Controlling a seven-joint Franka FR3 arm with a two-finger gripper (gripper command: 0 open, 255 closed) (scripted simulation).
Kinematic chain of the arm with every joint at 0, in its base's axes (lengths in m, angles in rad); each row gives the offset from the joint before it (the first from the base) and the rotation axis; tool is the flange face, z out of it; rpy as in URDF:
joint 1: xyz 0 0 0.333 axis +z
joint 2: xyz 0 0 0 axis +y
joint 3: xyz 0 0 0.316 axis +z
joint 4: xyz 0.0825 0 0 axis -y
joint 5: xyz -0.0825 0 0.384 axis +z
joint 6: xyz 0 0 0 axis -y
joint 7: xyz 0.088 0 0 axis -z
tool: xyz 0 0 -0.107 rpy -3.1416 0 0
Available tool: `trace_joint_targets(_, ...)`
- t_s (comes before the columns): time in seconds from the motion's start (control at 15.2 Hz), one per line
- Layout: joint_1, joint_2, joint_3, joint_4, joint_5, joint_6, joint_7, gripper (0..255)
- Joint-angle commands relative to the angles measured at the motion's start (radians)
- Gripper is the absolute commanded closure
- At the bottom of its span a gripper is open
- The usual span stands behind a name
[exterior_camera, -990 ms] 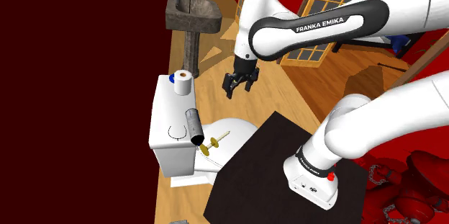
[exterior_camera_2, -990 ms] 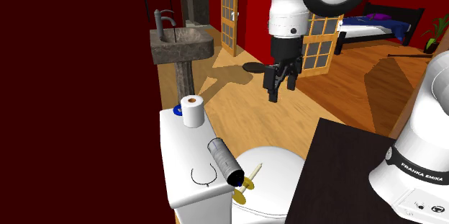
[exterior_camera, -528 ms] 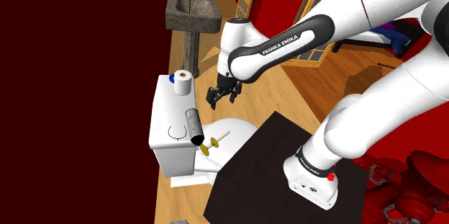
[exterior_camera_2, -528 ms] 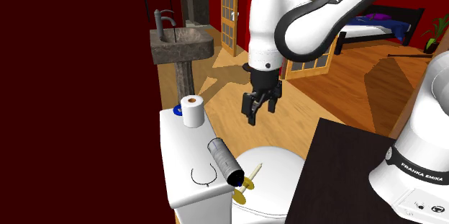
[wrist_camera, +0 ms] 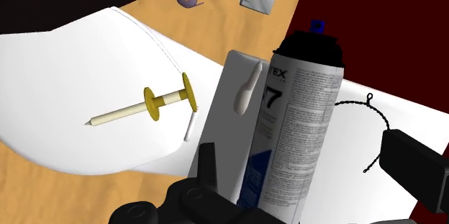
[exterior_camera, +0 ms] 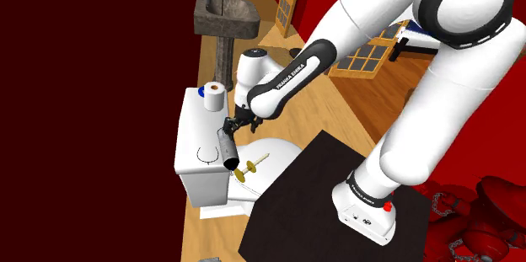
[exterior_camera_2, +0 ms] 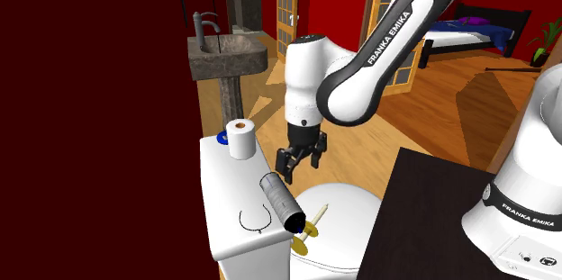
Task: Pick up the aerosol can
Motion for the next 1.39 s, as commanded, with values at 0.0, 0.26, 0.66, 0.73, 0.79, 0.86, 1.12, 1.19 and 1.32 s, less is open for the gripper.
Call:
trace_joint_targets(0.0, 0.014, 0.091, -0.016, 0.039, -0.053, 0.058, 0.055, 0)
trace_joint_targets(0.26, 0.069, 0.262, -0.072, 0.144, -0.132, 0.136, 0.147, 0)
trace_joint_targets(0.66, 0.099, 0.357, -0.108, 0.179, -0.161, 0.198, 0.174, 0)
trace_joint_targets(0.73, 0.104, 0.372, -0.113, 0.184, -0.165, 0.208, 0.177, 0)
trace_joint_targets(0.79, 0.108, 0.386, -0.118, 0.189, -0.169, 0.218, 0.18, 0)
trace_joint_targets(0.86, 0.11, 0.395, -0.121, 0.192, -0.171, 0.224, 0.182, 0)
trace_joint_targets(1.12, 0.109, 0.396, -0.121, 0.192, -0.172, 0.224, 0.18, 255)
trace_joint_targets(1.19, 0.109, 0.395, -0.121, 0.191, -0.172, 0.225, 0.181, 255)
trace_joint_targets(1.32, 0.109, 0.395, -0.121, 0.191, -0.171, 0.224, 0.18, 255)
